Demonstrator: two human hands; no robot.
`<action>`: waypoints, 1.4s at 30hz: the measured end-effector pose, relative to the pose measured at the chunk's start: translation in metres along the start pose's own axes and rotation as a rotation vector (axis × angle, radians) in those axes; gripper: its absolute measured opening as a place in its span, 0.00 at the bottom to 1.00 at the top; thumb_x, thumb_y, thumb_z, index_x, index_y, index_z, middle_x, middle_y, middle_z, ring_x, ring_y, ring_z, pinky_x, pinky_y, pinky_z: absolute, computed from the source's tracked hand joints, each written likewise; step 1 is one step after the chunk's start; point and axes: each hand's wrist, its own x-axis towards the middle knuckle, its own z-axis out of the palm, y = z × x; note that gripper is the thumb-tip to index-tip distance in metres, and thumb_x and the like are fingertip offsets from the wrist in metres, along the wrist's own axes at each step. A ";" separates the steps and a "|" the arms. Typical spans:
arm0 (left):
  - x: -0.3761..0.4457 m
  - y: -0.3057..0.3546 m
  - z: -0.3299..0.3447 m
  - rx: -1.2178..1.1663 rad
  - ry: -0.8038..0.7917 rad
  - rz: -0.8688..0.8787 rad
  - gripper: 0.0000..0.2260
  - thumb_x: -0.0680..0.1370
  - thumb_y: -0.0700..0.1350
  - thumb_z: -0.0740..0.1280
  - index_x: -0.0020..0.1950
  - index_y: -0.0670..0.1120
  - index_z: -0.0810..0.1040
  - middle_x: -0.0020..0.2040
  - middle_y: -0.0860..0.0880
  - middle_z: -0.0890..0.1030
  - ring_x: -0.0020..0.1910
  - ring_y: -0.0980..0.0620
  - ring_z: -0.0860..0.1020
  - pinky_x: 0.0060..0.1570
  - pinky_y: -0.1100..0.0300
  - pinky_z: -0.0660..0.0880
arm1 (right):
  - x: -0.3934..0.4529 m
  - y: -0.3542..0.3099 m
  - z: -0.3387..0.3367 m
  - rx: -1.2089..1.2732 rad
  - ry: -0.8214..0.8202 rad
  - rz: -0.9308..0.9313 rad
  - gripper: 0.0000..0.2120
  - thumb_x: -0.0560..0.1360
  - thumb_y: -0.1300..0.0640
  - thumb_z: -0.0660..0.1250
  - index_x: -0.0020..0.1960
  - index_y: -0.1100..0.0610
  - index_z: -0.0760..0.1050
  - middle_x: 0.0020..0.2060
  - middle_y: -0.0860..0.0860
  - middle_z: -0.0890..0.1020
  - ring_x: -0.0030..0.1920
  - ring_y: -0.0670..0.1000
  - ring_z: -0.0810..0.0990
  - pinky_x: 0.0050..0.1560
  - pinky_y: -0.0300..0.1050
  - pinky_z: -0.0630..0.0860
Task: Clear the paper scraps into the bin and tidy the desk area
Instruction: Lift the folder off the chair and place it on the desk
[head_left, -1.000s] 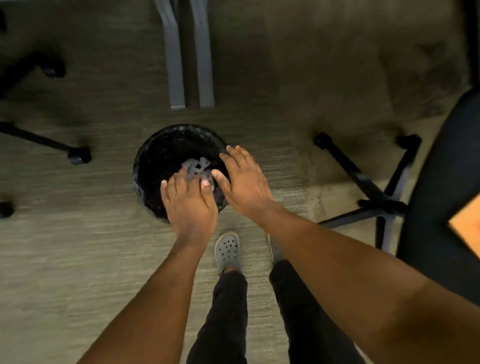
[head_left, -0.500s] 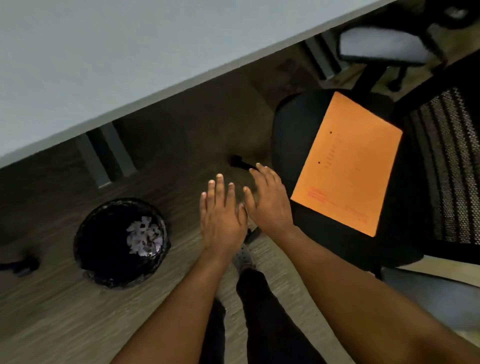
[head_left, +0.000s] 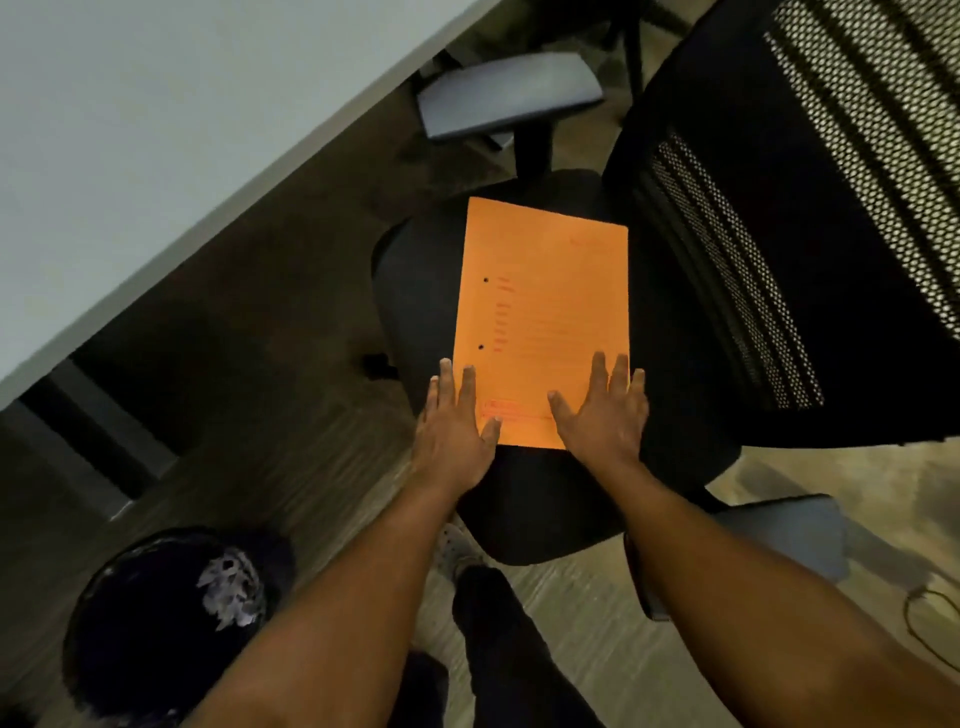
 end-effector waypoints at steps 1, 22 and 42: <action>0.003 0.004 0.001 -0.070 0.005 -0.037 0.35 0.80 0.53 0.61 0.80 0.46 0.45 0.80 0.43 0.45 0.78 0.42 0.48 0.74 0.46 0.54 | 0.004 0.005 0.000 0.069 -0.025 0.096 0.45 0.74 0.34 0.62 0.79 0.52 0.44 0.79 0.58 0.47 0.77 0.62 0.45 0.75 0.62 0.48; -0.048 0.049 -0.092 -0.656 0.211 -0.221 0.21 0.75 0.36 0.57 0.57 0.61 0.68 0.44 0.60 0.75 0.45 0.56 0.75 0.37 0.64 0.70 | -0.056 -0.004 -0.085 0.828 0.070 0.367 0.18 0.77 0.49 0.66 0.63 0.57 0.72 0.53 0.53 0.80 0.49 0.53 0.79 0.47 0.48 0.76; -0.249 -0.049 -0.270 -1.034 0.500 -0.251 0.13 0.79 0.44 0.63 0.62 0.53 0.72 0.48 0.49 0.83 0.42 0.52 0.84 0.43 0.50 0.83 | -0.200 -0.186 -0.172 0.913 -0.080 -0.179 0.20 0.77 0.53 0.65 0.68 0.48 0.69 0.50 0.43 0.78 0.51 0.48 0.78 0.46 0.48 0.76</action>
